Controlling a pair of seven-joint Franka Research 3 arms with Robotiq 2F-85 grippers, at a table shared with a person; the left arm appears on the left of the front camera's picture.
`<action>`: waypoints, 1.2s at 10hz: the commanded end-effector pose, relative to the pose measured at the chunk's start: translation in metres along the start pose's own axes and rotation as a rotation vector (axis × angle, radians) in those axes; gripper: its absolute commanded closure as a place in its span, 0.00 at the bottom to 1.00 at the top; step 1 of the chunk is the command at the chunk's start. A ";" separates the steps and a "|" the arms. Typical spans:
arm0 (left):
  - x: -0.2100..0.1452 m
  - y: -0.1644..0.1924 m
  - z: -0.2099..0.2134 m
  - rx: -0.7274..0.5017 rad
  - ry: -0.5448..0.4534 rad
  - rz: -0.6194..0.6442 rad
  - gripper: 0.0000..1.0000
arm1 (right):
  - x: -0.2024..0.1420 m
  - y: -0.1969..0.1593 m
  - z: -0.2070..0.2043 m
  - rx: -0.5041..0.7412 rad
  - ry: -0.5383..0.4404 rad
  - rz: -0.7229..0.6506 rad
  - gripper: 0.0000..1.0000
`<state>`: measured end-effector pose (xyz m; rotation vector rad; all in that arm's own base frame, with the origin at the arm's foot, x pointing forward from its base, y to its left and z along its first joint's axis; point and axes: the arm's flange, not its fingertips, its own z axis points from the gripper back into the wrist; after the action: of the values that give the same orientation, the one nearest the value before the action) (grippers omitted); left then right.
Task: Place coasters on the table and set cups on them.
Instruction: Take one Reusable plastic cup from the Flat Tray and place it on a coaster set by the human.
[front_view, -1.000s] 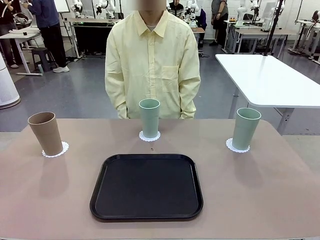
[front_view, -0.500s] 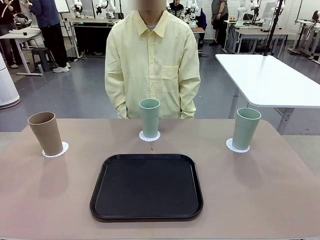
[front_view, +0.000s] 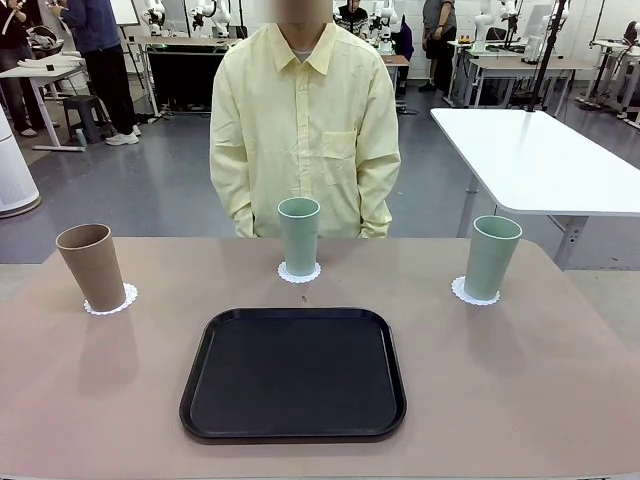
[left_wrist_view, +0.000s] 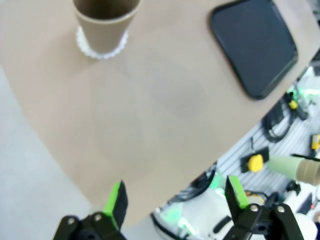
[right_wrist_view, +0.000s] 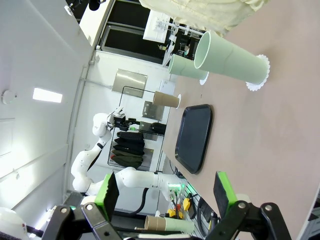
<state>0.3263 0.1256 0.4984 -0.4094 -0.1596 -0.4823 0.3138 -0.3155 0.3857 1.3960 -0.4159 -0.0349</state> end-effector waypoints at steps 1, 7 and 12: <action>0.005 0.008 -0.003 -0.010 0.021 -0.062 0.00 | -0.001 0.000 0.000 -0.005 -0.004 -0.005 0.00; -0.020 0.133 0.042 -0.878 -0.348 0.060 0.00 | -0.001 0.000 0.000 -0.005 -0.004 -0.005 0.00; -0.062 0.221 0.048 -0.879 -0.370 0.283 0.00 | -0.001 0.000 0.000 -0.005 -0.004 -0.005 0.00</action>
<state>0.3716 0.3075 0.4256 -1.3983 -0.2872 -0.2032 0.3135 -0.3157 0.3856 1.3958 -0.4163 -0.0357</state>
